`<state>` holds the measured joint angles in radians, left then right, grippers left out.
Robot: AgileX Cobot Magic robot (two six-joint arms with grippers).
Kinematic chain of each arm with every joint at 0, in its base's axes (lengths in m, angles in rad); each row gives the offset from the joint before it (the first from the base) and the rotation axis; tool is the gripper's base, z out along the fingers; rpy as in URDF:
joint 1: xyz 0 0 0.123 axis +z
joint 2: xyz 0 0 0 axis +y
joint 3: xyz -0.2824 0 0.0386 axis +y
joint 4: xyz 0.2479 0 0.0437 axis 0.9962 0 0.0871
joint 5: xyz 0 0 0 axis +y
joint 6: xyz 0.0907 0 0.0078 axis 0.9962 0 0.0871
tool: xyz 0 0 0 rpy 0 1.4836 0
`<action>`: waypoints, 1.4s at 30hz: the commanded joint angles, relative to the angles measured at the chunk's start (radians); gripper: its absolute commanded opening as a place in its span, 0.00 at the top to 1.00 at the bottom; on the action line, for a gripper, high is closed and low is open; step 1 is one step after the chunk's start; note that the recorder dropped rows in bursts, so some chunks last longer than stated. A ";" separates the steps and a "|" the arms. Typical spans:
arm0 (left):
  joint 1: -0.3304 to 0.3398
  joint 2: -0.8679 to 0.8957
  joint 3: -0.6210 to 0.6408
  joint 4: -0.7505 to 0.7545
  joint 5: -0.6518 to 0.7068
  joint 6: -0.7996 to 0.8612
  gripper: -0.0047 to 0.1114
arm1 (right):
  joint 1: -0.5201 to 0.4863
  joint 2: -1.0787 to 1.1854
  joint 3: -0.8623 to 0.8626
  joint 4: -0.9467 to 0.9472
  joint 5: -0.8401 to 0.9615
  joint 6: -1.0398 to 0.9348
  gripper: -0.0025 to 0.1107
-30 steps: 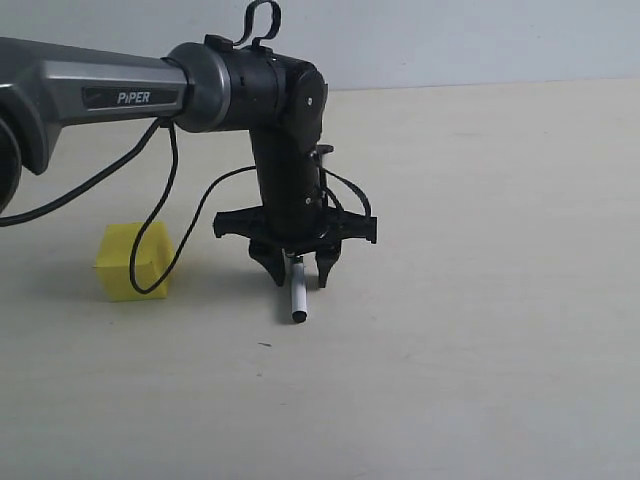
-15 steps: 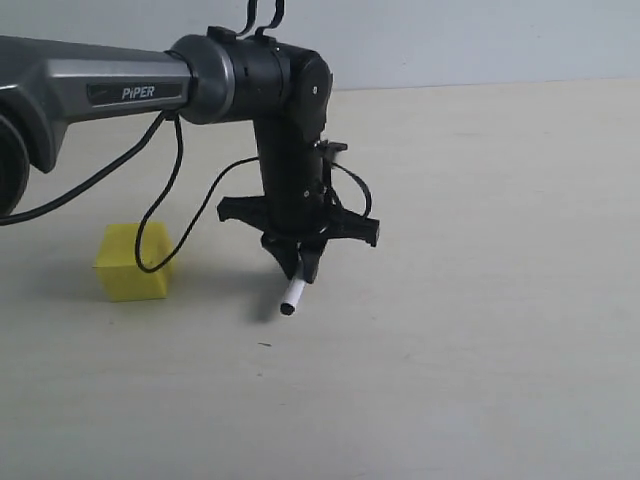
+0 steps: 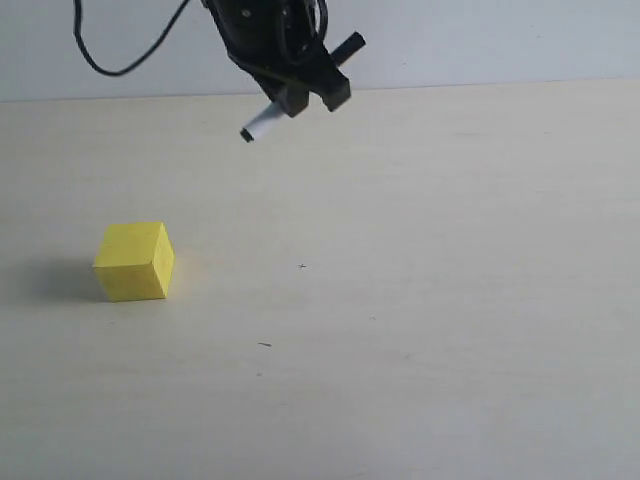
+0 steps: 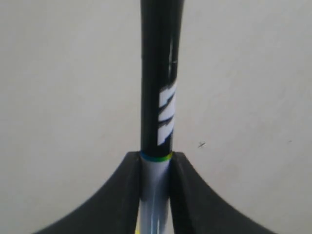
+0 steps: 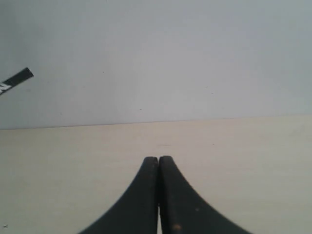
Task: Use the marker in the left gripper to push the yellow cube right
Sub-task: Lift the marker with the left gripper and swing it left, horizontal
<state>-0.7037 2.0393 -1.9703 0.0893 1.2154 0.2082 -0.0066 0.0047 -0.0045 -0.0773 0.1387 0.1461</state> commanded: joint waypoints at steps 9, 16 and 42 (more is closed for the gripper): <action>0.171 -0.278 0.378 0.160 0.006 0.259 0.96 | 0.001 -0.005 0.004 -0.002 -0.005 -0.005 0.98; 0.463 -0.348 0.645 0.165 0.006 0.288 0.96 | 0.001 -0.005 0.004 -0.002 -0.005 -0.002 0.98; 0.693 -0.293 1.039 -0.028 -0.509 1.253 0.96 | 0.001 -0.005 0.004 -0.002 -0.005 -0.003 0.98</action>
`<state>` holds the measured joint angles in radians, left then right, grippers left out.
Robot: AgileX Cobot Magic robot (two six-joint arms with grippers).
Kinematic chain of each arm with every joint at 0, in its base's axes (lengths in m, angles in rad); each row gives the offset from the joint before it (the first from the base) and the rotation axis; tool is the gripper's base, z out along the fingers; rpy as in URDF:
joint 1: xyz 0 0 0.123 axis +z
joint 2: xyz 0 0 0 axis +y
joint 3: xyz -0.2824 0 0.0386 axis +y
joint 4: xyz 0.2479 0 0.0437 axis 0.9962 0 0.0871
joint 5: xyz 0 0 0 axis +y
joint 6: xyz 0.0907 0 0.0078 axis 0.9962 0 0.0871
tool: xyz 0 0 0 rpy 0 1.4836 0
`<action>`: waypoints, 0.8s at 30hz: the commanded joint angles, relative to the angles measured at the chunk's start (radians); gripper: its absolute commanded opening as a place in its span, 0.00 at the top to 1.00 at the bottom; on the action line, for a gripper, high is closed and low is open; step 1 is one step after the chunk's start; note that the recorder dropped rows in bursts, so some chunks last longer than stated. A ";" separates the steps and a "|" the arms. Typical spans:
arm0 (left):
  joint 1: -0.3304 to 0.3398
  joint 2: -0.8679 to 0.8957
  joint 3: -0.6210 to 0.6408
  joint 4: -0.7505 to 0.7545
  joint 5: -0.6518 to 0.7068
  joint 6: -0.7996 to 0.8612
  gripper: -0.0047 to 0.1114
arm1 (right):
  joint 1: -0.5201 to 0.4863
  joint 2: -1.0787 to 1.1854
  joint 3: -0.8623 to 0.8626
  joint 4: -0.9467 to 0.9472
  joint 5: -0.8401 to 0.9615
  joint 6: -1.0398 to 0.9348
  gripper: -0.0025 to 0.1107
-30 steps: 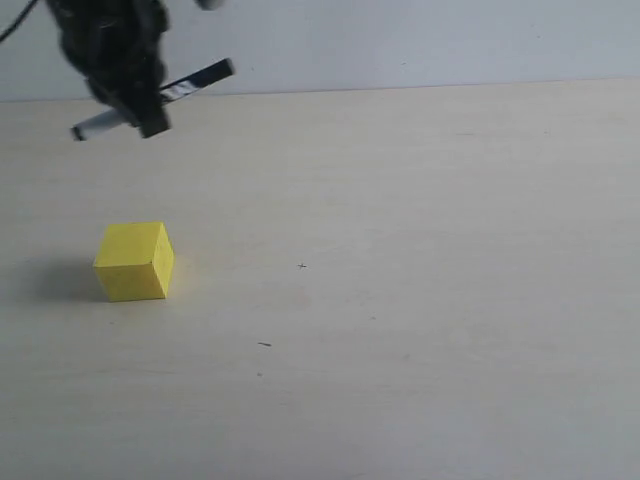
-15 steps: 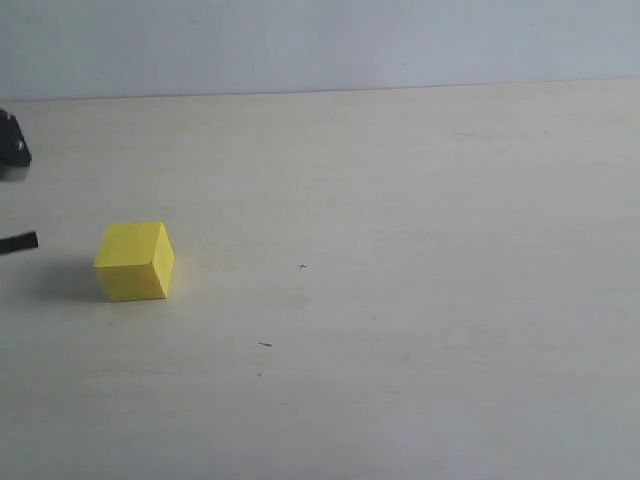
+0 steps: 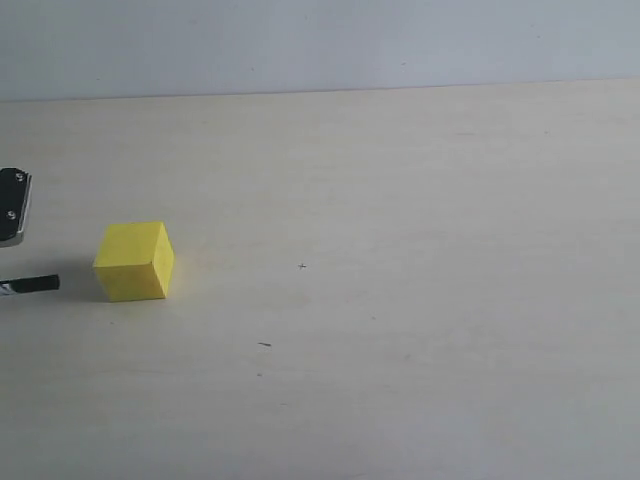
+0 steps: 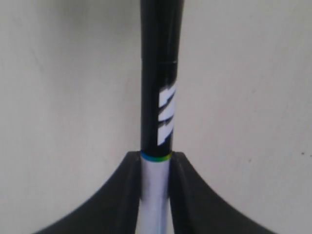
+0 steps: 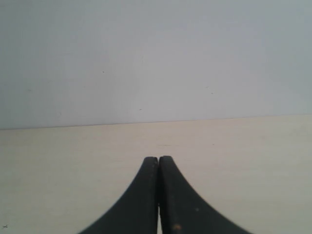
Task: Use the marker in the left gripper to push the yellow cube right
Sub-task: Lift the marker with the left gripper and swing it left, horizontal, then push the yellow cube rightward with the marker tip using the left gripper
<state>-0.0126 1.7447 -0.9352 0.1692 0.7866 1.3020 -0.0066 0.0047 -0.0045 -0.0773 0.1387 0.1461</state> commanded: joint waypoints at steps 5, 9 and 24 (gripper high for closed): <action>0.003 0.031 -0.014 -0.089 -0.121 0.160 0.96 | 0.001 -0.005 0.004 -0.002 -0.005 -0.003 0.98; 0.003 0.078 -0.055 -0.073 -0.104 0.160 0.96 | 0.001 -0.005 0.004 -0.002 -0.005 -0.005 0.98; -0.052 0.147 -0.139 -0.216 -0.059 0.251 0.96 | 0.001 -0.005 0.004 -0.002 -0.005 -0.004 0.98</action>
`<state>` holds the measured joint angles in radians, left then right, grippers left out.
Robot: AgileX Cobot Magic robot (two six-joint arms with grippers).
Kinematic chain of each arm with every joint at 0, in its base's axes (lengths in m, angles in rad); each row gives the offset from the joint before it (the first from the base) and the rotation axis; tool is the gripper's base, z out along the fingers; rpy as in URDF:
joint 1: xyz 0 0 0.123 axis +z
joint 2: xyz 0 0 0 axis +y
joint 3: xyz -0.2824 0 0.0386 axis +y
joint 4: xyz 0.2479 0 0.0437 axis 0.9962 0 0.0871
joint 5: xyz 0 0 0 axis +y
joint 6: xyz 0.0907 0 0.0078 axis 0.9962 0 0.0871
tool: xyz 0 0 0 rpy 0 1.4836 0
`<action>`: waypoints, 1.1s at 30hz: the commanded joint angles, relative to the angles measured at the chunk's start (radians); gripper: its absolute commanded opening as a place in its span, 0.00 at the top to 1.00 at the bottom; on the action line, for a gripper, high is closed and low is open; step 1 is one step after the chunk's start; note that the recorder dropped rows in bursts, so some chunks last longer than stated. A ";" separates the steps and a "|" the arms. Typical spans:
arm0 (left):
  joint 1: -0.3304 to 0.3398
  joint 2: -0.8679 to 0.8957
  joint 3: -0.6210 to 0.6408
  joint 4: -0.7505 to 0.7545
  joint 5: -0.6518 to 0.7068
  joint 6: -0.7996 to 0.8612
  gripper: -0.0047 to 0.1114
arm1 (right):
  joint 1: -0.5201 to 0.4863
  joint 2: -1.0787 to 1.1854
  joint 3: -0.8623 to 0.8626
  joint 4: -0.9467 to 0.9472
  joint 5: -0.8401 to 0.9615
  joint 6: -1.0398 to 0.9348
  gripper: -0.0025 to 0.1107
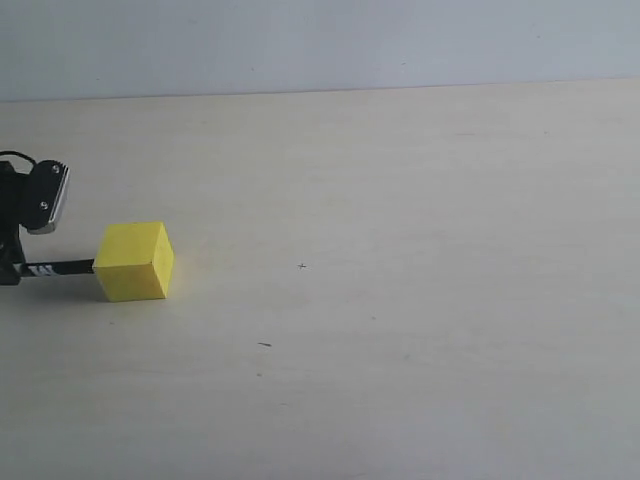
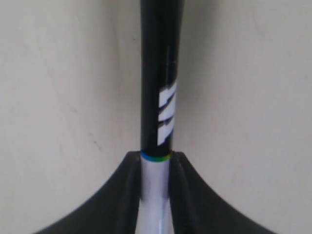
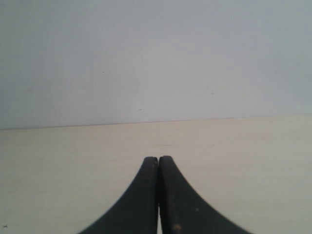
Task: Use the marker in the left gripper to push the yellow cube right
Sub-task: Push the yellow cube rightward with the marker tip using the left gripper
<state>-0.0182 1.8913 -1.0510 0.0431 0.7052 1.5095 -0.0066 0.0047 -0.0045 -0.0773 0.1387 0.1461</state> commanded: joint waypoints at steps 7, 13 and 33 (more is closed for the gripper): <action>-0.142 0.000 -0.058 -0.107 0.021 0.038 0.96 | 0.001 -0.005 0.004 -0.002 -0.005 -0.003 0.98; -0.070 0.000 -0.066 -0.053 0.064 -0.011 0.96 | 0.001 -0.005 0.004 -0.002 -0.005 -0.003 0.98; -0.291 0.004 -0.099 -0.116 0.089 -0.034 0.96 | 0.001 -0.005 0.004 -0.002 -0.005 -0.002 0.98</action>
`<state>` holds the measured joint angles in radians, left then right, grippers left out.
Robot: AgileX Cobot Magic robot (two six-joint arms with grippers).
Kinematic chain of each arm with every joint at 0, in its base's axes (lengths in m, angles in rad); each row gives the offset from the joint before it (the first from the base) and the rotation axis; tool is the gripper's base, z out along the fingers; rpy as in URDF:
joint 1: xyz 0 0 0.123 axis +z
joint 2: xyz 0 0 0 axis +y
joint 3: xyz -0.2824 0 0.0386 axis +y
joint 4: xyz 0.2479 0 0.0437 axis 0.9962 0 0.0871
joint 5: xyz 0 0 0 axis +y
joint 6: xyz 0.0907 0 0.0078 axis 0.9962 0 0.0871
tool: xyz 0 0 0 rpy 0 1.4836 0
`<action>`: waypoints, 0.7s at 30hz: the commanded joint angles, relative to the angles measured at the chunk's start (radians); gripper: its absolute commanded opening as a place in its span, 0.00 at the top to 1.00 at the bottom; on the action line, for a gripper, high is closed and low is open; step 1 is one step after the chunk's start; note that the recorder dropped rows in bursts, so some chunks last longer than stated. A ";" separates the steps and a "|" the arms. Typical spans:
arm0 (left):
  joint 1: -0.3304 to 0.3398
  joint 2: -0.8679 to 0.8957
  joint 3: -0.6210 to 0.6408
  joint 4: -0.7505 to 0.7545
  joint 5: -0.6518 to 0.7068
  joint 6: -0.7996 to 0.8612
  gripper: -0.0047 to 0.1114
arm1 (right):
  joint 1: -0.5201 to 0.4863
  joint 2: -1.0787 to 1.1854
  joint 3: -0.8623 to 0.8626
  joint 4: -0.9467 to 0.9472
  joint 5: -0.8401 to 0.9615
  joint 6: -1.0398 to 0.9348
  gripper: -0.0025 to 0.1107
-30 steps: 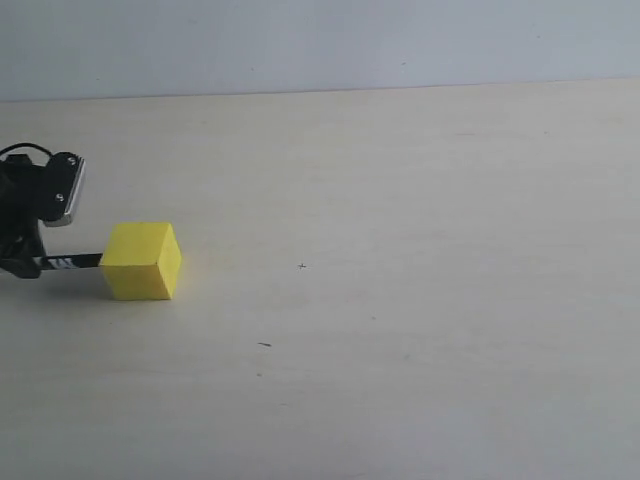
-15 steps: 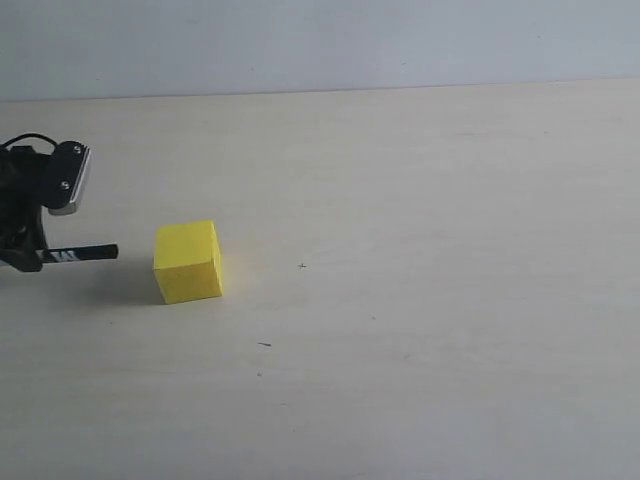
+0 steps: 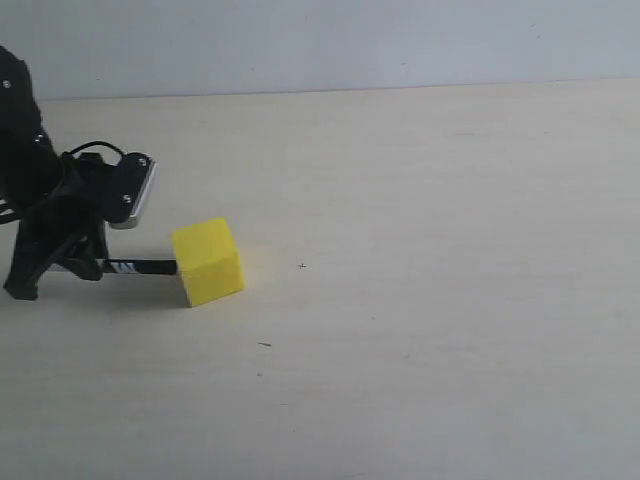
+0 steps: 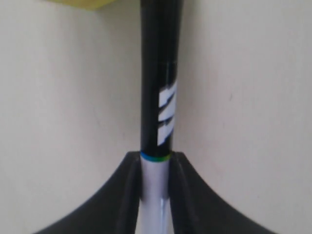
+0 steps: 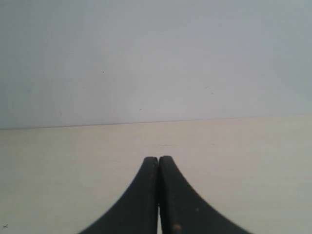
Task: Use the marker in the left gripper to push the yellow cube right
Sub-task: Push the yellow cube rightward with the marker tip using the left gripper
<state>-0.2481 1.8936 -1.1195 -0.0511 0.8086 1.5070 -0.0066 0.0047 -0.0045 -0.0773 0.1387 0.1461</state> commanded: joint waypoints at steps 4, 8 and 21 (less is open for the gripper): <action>-0.061 0.001 -0.054 -0.033 0.021 -0.081 0.96 | 0.001 -0.005 0.004 -0.002 -0.005 -0.002 0.98; -0.028 0.001 -0.054 -0.030 0.107 -0.120 0.96 | 0.001 -0.005 0.004 -0.002 -0.005 -0.004 0.98; -0.022 0.004 -0.054 -0.035 0.121 -0.511 0.96 | 0.001 -0.005 0.004 -0.002 -0.005 -0.004 0.98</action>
<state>-0.2666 1.8979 -1.1686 -0.0749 0.9673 1.0800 -0.0066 0.0047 -0.0045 -0.0773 0.1387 0.1461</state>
